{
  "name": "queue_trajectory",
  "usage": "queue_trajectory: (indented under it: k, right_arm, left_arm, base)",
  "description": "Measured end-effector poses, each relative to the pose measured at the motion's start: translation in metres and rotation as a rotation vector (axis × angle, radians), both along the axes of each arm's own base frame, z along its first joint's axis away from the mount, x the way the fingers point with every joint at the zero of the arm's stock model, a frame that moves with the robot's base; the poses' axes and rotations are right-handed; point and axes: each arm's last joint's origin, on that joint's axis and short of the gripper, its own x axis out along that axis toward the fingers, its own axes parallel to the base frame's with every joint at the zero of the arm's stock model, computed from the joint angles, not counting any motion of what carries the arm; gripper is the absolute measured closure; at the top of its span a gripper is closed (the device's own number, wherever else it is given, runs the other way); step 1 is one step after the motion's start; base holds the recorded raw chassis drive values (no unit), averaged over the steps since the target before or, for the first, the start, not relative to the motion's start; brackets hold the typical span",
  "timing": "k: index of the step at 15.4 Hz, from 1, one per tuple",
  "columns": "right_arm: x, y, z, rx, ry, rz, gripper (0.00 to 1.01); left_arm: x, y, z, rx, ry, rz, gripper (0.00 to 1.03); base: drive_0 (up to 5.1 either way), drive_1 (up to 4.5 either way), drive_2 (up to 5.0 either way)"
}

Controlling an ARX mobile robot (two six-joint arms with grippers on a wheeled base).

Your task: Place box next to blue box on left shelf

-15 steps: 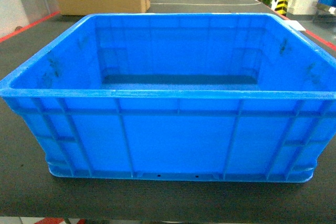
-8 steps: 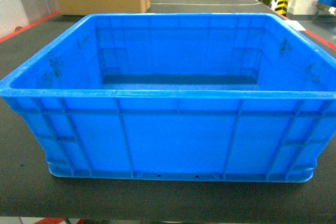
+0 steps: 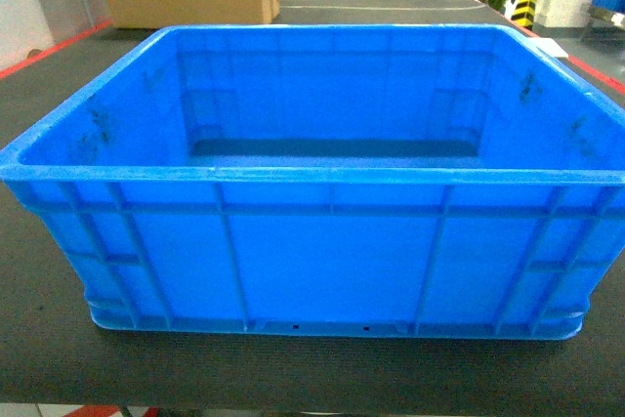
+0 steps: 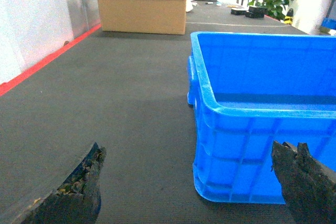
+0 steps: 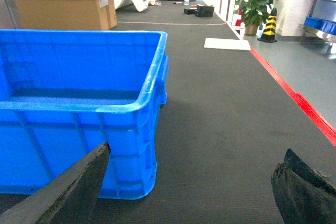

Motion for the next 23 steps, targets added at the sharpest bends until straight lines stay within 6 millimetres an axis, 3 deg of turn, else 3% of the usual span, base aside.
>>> queue_trajectory:
  k: [23]
  right_arm:
    - [0.0000, 0.0000, 0.0000, 0.000, 0.000, 0.000, 0.03]
  left_arm:
    - [0.0000, 0.0000, 0.0000, 0.000, 0.000, 0.000, 0.05]
  base:
    - [0.0, 0.00, 0.0]
